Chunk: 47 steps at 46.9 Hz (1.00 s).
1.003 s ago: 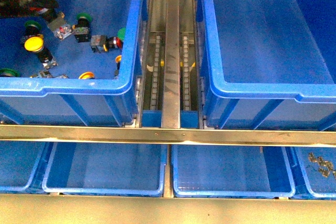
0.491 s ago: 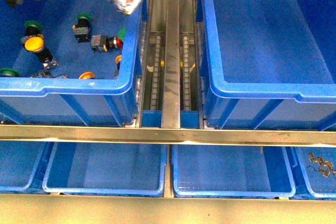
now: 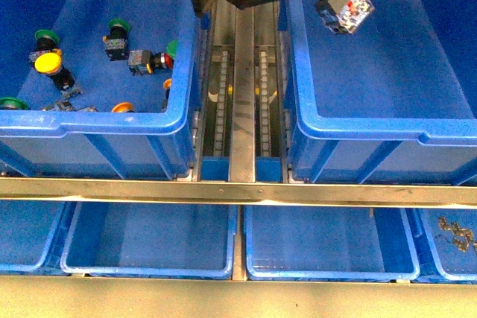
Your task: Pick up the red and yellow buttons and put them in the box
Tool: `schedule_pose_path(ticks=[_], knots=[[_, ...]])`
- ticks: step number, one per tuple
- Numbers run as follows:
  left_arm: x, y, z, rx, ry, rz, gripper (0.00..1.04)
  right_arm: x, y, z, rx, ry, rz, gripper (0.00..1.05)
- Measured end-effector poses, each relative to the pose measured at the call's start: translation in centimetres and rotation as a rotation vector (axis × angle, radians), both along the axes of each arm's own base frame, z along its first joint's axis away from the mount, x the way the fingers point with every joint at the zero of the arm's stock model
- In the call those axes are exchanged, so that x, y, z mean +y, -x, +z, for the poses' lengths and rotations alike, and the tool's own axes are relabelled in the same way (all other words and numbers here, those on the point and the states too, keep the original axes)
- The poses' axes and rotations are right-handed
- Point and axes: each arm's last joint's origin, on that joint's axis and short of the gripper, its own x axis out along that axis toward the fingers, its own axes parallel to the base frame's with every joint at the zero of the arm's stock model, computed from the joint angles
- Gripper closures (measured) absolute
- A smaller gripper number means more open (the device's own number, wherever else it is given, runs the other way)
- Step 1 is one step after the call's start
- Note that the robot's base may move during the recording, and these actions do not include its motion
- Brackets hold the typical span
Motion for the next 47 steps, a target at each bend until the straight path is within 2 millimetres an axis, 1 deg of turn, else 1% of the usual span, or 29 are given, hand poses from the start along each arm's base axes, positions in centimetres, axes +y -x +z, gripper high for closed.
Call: schedule_pose_path(ticks=[5, 8, 12, 15, 17, 18, 22, 23, 28, 32, 37, 42, 47], knots=[[-2.6, 0.1, -0.3, 0.014, -0.002, -0.025, 0.70, 0.0, 0.0, 0.0, 0.000, 0.000, 0.000, 0.06], [-3.9, 0.3, 0.0, 0.012, 0.001, -0.038, 0.70, 0.0, 0.0, 0.0, 0.000, 0.000, 0.000, 0.06], [-4.8, 0.6, 0.5, 0.002, 0.005, -0.050, 0.70, 0.0, 0.0, 0.0, 0.003, -0.002, -0.003, 0.06], [-5.3, 0.8, 0.8, -0.007, 0.012, -0.062, 0.70, 0.1, -0.2, -0.2, 0.152, -0.012, -0.048, 0.06], [-5.4, 0.9, 0.9, -0.007, 0.011, -0.065, 0.70, 0.4, -0.7, -0.1, 0.259, -0.002, -0.048, 0.06], [-5.5, 0.9, 0.9, -0.004, 0.007, -0.065, 0.70, 0.5, -1.0, -0.1, 0.281, 0.002, -0.039, 0.06], [-5.7, 1.1, 0.9, -0.005, 0.005, -0.070, 0.70, 1.6, -3.2, 0.1, 0.334, 0.063, 0.088, 0.06], [-5.9, 1.2, 0.9, -0.004, 0.004, -0.074, 0.70, 2.1, -4.1, 0.1, 0.338, 0.090, 0.136, 0.06], [-5.9, 1.4, 0.7, 0.001, -0.013, -0.068, 0.70, 3.8, -7.7, -0.1, 0.319, 0.201, 0.286, 0.06], [-5.6, 1.5, 0.7, -0.001, -0.022, -0.059, 0.70, 4.7, -10.2, -0.3, 0.285, 0.284, 0.348, 0.06], [-5.5, 1.7, 0.4, 0.004, -0.032, -0.054, 0.70, 5.1, -12.4, -0.7, 0.293, 0.334, 0.369, 0.06], [-5.5, 1.7, 0.3, 0.005, -0.032, -0.055, 0.70, 5.5, -14.3, -0.3, 0.254, 0.386, 0.382, 0.06], [-5.5, 1.8, 0.4, 0.001, -0.030, -0.057, 0.70, 6.0, -15.4, -0.2, 0.227, 0.425, 0.389, 0.06]])
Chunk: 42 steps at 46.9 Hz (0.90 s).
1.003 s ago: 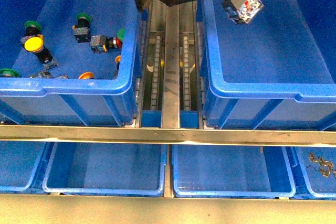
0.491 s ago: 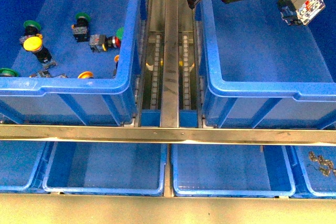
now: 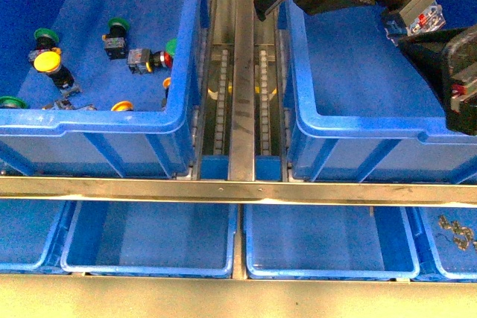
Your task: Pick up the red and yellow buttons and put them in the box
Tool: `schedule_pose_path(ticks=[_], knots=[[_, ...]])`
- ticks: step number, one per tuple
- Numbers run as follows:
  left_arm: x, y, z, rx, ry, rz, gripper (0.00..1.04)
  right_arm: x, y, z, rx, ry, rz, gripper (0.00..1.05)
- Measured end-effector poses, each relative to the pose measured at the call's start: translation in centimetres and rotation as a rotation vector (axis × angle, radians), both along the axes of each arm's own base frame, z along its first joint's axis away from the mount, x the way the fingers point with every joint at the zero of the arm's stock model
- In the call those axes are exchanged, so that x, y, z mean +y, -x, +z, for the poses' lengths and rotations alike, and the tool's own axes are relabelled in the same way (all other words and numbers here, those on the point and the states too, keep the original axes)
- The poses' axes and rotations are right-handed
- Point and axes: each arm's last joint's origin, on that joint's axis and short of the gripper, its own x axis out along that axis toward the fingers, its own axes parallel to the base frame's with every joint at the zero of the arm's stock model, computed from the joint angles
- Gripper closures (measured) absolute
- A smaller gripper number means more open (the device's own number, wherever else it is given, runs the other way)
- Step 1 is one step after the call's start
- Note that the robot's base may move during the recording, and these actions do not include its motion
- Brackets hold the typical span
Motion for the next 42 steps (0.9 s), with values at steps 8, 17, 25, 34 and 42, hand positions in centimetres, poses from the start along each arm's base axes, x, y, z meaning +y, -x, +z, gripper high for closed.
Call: schedule_pose_path(ticks=[8, 17, 25, 34, 42], knots=[[0.1, 0.1, -0.3, 0.005, -0.007, -0.002, 0.70, 1.1, -1.2, -0.5, -0.010, 0.051, 0.052, 0.06], [0.1, 0.2, -0.2, -0.002, -0.008, -0.007, 0.70, 2.0, -3.1, -1.1, -0.028, 0.077, 0.059, 0.06], [0.3, 0.0, -0.1, -0.007, -0.012, 0.011, 0.70, 2.4, -4.5, -1.5, -0.035, 0.096, 0.059, 0.06], [0.6, -0.2, -0.1, -0.008, -0.014, 0.022, 0.70, 2.5, -5.3, -1.5, -0.054, 0.110, 0.059, 0.08], [0.9, -0.4, -0.1, -0.011, -0.017, 0.035, 0.70, 2.3, -5.8, -1.6, -0.054, 0.123, 0.058, 0.39]])
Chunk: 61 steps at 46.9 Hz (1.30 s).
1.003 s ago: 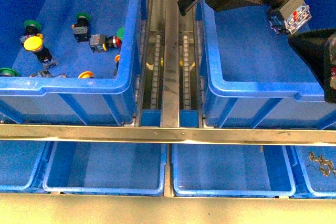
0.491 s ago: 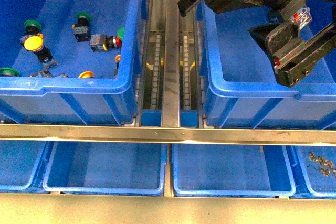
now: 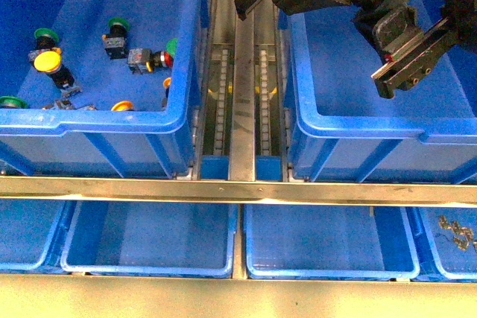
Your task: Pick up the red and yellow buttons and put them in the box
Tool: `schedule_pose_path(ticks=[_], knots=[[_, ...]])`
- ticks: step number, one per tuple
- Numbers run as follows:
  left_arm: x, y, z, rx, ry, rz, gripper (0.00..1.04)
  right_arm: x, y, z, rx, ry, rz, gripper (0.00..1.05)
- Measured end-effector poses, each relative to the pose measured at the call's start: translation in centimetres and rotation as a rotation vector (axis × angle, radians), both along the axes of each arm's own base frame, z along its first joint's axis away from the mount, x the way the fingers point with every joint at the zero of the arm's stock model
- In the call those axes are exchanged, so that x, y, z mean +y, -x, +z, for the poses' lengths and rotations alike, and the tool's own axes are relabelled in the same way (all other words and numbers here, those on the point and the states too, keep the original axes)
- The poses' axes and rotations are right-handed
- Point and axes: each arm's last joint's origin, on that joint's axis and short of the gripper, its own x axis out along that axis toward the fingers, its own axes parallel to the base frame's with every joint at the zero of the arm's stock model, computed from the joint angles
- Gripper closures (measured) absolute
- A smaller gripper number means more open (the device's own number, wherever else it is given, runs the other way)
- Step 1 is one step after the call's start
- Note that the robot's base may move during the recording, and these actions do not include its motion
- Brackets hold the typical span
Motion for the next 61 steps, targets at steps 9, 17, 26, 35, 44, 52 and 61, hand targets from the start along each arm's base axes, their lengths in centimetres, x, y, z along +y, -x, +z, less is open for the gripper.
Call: schedule_pose_path(ticks=[9, 17, 26, 35, 44, 52, 61], knots=[[0.0, 0.0, 0.0, -0.001, -0.002, 0.007, 0.70, 0.3, 0.0, -0.3, 0.010, 0.004, 0.019, 0.66], [0.0, 0.0, 0.0, -0.001, -0.003, 0.007, 0.70, 0.5, 0.0, -0.4, 0.010, 0.009, 0.018, 0.71], [0.0, 0.0, 0.0, -0.004, -0.006, 0.009, 0.70, 0.5, 0.0, -0.4, 0.009, 0.009, 0.017, 0.72], [0.3, -0.2, -0.1, -0.017, -0.025, 0.035, 0.42, 0.4, 0.1, -0.4, 0.011, 0.010, 0.010, 0.72], [1.5, -0.1, -0.2, -0.079, -0.079, 0.074, 0.10, -0.3, 0.7, -0.7, 0.026, 0.018, 0.005, 0.72], [3.4, 0.8, 0.7, -0.131, -0.076, 0.077, 0.08, -1.3, 1.0, -1.0, 0.054, 0.021, -0.050, 0.72], [6.9, 2.2, 2.6, -0.201, -0.059, 0.115, 0.08, -2.7, 1.6, -1.8, 0.095, 0.021, -0.113, 0.72]])
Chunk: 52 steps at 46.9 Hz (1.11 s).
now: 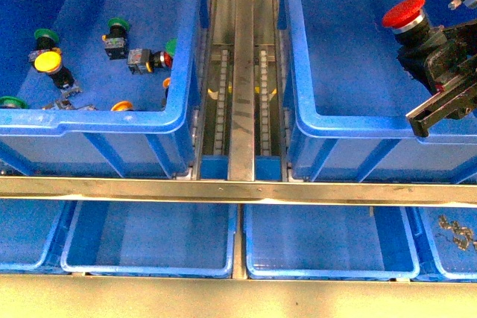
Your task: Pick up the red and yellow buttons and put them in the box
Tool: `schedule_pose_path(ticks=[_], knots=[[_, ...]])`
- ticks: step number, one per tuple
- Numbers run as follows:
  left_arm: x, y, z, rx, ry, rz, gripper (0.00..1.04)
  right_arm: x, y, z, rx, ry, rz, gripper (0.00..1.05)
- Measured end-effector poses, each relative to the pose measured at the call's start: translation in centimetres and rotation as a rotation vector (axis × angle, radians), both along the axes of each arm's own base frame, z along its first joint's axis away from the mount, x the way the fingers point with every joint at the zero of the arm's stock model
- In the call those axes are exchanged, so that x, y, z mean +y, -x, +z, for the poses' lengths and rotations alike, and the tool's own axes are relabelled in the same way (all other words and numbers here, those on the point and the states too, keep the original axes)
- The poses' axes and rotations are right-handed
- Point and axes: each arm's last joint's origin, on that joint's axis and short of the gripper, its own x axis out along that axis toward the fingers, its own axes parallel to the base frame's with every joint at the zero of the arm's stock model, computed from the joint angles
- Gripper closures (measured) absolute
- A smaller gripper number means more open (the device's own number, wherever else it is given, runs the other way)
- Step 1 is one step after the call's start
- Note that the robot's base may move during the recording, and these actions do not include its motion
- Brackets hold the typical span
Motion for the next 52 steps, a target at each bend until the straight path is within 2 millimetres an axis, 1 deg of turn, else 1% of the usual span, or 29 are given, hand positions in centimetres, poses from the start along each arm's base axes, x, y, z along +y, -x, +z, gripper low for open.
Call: schedule_pose_path(ticks=[1, 4, 6, 9, 14, 20, 22, 23, 26, 30, 37, 42, 43, 45, 46, 47, 49, 51, 52], knots=[[0.8, 0.2, 0.2, -0.006, 0.002, 0.013, 0.08, 0.0, 0.1, 0.0, 0.001, -0.003, 0.004, 0.72], [2.0, 0.6, 0.4, -0.021, -0.002, 0.032, 0.08, 0.0, 0.2, 0.1, 0.002, -0.005, 0.003, 0.72], [3.2, 1.0, 0.4, -0.031, -0.015, 0.050, 0.08, -0.1, 0.2, 0.1, 0.005, -0.008, -0.001, 0.72], [5.3, 1.5, 0.0, -0.034, -0.040, 0.080, 0.08, -0.1, 0.3, 0.2, 0.009, -0.011, -0.001, 0.72], [7.8, 2.5, -1.0, -0.031, -0.092, 0.117, 0.08, -0.1, 0.5, 0.5, 0.010, -0.015, -0.001, 0.72], [9.7, 4.6, -1.6, -0.068, -0.161, 0.131, 0.08, -0.1, 0.7, 0.9, 0.016, -0.014, -0.005, 0.72], [10.3, 5.4, -1.7, -0.099, -0.195, 0.143, 0.08, -0.2, 0.9, 1.1, 0.016, -0.016, -0.006, 0.72], [10.7, 6.1, -1.7, -0.120, -0.219, 0.147, 0.08, -0.2, 1.0, 1.3, 0.017, -0.019, -0.008, 0.72], [11.3, 7.2, -1.8, -0.160, -0.250, 0.139, 0.08, -0.2, 1.1, 1.5, 0.015, -0.021, -0.010, 0.72], [12.4, 8.4, -2.0, -0.171, -0.264, 0.152, 0.08, -0.3, 1.3, 1.9, 0.014, -0.024, -0.012, 0.72], [14.0, 10.0, -2.3, -0.171, -0.279, 0.180, 0.08, -0.7, 1.7, 2.8, 0.011, -0.045, -0.029, 0.72], [15.2, 12.0, -3.1, -0.156, -0.289, 0.182, 0.08, -1.2, 2.1, 3.4, 0.016, -0.066, -0.070, 0.72], [15.3, 12.3, -3.7, -0.188, -0.321, 0.208, 0.10, -1.4, 2.2, 3.6, 0.019, -0.072, -0.076, 0.72], [15.9, 12.8, -4.6, -0.361, -0.444, 0.379, 0.19, -1.5, 2.4, 3.8, 0.014, -0.085, -0.083, 0.72], [16.3, 13.1, -5.0, -0.417, -0.482, 0.441, 0.22, -1.5, 2.5, 3.9, 0.012, -0.089, -0.087, 0.72], [16.9, 13.8, -5.5, -0.485, -0.523, 0.519, 0.28, -1.6, 2.6, 4.0, 0.010, -0.098, -0.092, 0.72], [18.0, 15.0, -5.7, -0.581, -0.542, 0.602, 0.37, -1.7, 2.7, 4.1, 0.012, -0.110, -0.100, 0.72], [19.2, 15.9, -5.3, -0.656, -0.543, 0.644, 0.45, -1.8, 2.8, 4.0, 0.018, -0.118, -0.116, 0.72], [19.3, 16.0, -5.3, -0.665, -0.546, 0.650, 0.47, -1.9, 2.9, 3.8, 0.023, -0.123, -0.119, 0.72]])
